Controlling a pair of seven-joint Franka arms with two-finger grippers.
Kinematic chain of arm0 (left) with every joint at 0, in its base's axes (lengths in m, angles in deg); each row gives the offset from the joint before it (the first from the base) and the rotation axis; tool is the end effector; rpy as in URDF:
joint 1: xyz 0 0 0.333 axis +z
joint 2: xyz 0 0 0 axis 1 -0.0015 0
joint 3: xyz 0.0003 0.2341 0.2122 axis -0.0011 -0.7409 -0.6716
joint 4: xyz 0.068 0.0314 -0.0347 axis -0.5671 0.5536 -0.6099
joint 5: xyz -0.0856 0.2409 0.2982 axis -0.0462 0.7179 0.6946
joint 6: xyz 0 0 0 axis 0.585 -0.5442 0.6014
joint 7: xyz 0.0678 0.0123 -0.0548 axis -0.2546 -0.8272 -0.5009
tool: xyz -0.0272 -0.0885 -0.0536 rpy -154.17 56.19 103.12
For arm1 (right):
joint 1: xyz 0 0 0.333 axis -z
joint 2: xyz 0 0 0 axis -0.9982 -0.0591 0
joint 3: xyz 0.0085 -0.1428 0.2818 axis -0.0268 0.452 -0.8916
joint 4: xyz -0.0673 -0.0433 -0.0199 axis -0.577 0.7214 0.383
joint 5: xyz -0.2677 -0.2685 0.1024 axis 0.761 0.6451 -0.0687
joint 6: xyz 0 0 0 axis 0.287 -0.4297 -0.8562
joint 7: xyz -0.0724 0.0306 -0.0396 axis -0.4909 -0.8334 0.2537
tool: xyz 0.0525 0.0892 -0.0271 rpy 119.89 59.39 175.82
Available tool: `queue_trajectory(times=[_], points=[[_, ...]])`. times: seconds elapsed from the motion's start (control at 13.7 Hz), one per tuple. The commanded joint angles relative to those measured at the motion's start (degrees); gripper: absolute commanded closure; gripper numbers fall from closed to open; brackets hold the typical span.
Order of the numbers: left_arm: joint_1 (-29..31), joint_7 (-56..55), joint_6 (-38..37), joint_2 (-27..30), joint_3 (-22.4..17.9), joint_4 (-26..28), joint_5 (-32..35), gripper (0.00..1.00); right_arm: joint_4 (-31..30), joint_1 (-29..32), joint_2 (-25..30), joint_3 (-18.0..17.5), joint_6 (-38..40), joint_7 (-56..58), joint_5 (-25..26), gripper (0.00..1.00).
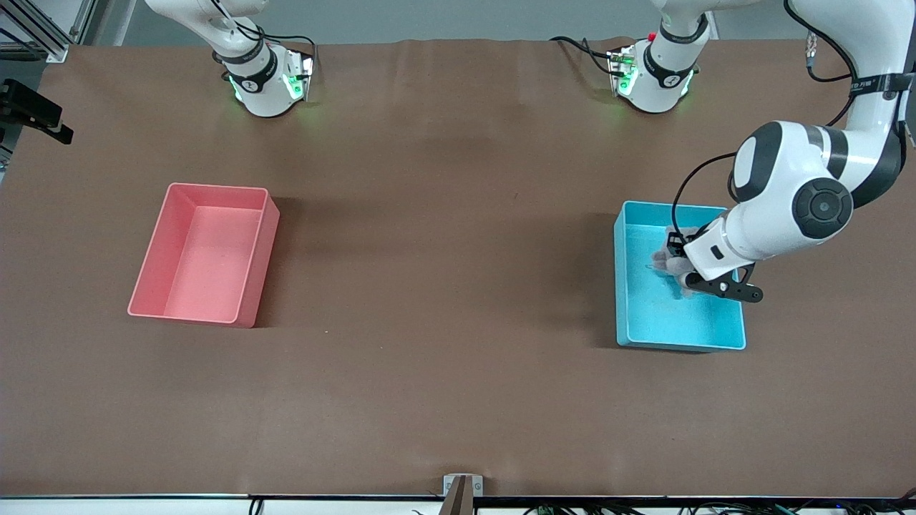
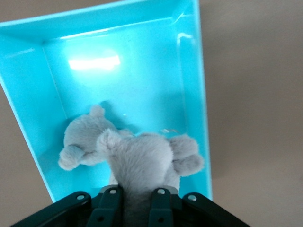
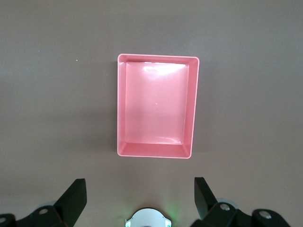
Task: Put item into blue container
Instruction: 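Carry the plush over the blue box and lower it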
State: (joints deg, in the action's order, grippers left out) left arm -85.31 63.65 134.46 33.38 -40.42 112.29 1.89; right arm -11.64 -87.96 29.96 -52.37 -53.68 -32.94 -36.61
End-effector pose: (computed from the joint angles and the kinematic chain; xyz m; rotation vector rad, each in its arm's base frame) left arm 0.5835 -0.0967 0.3591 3.0968 -0.4102 -0.2745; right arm 0.5067 -0.0375 0.6935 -3.1297 0.0504 0.1017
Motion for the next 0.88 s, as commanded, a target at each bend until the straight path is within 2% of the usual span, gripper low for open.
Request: queue_trajectory(times=[0.0,0.36,0.58,0.8], points=[[0.0,0.3,3.4,-1.9,0.4,1.3,2.3,0.85,-1.1,0.9,1.0,-0.1,-0.1,1.2,0.8,0.00],[0.1,0.2,10.5,-8.3,0.0,1.2,2.7,0.85,-1.1,1.4,1.0,-0.1,-0.2,2.7,0.7,0.00],[1.3,0.1,13.6,-11.1,0.0,0.9,6.3,0.85,-1.2,1.4,1.0,-0.1,-0.2,2.7,0.2,0.00],[1.5,0.0,16.5,-13.6,0.0,0.9,6.9,0.85,-1.2,1.4,1.1,-0.2,-0.1,2.7,0.1,0.00]])
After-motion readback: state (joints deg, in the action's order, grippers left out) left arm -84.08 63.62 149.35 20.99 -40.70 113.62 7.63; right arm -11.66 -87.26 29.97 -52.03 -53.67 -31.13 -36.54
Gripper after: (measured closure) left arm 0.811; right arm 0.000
